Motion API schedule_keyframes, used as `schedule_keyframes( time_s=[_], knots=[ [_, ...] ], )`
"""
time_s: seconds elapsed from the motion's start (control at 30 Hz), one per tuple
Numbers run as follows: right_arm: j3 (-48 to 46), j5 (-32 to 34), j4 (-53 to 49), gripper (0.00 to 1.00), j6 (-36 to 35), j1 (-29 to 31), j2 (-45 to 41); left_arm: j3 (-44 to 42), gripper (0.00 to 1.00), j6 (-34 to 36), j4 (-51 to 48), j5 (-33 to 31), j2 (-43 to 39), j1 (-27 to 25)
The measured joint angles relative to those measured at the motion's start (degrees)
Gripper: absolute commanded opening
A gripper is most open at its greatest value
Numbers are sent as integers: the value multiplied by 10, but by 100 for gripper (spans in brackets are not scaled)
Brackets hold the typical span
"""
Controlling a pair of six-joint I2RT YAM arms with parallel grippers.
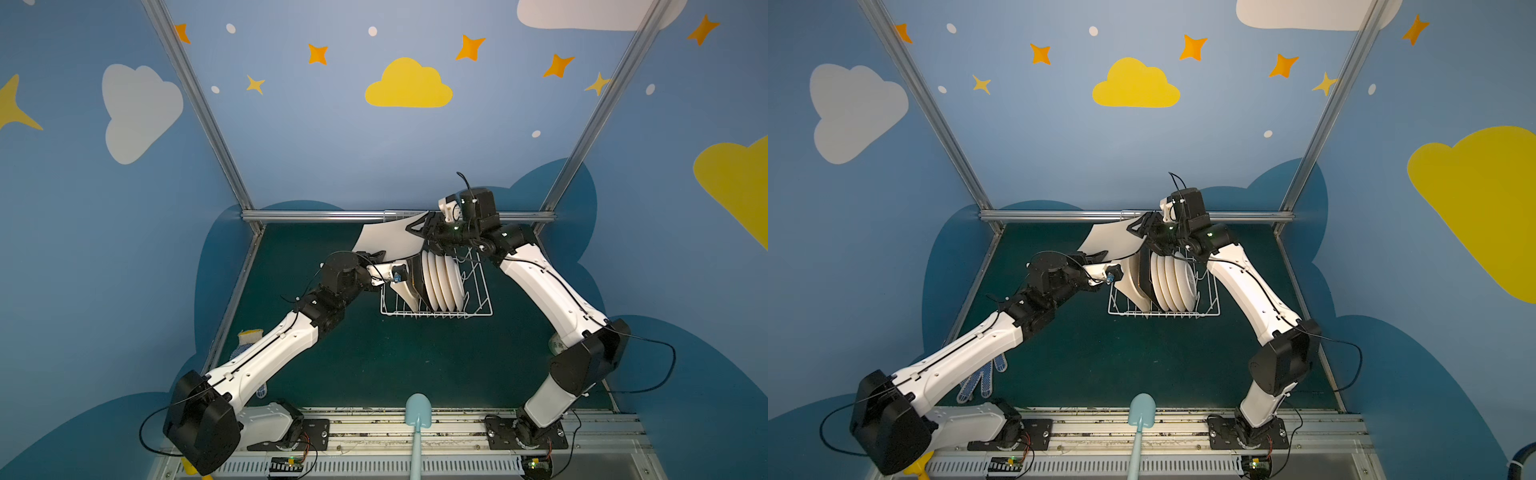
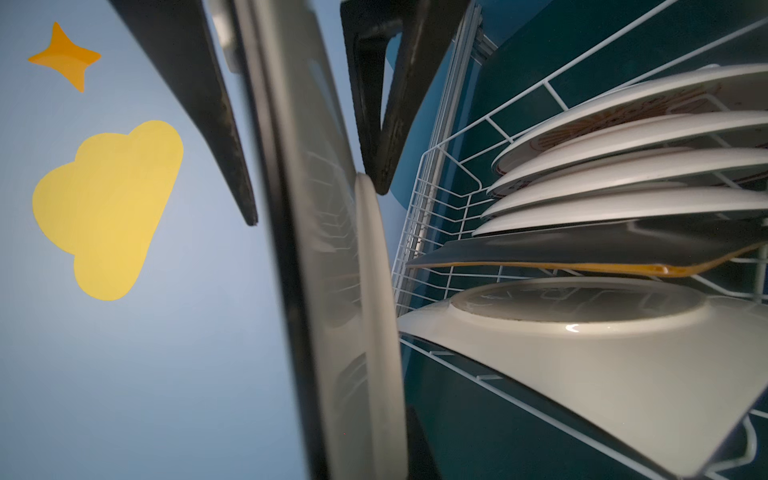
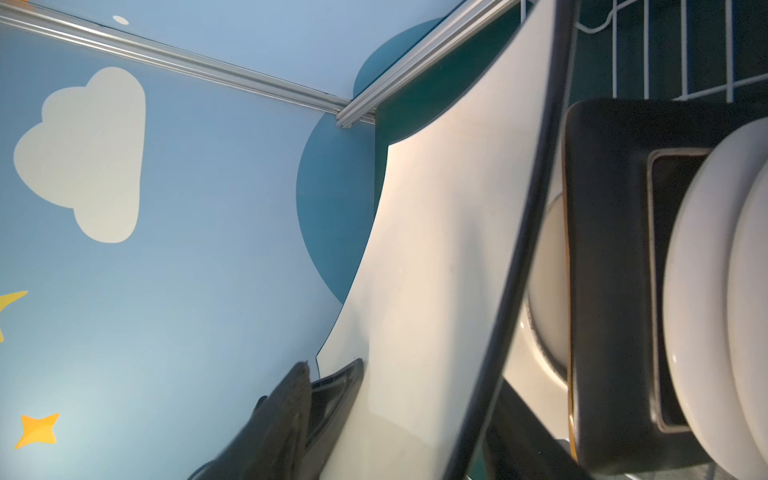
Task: Unload the plates from the dish rack
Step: 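Hold the plate up with the left gripper while the right gripper grasps its edge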
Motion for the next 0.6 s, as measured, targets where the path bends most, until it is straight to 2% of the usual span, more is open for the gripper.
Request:
schedule_keyframes(
  time_s=[0.6],
  knots=[
    [3, 20, -9, 34, 45, 11, 7, -11, 3, -16, 20, 0, -4, -6]
  ],
)
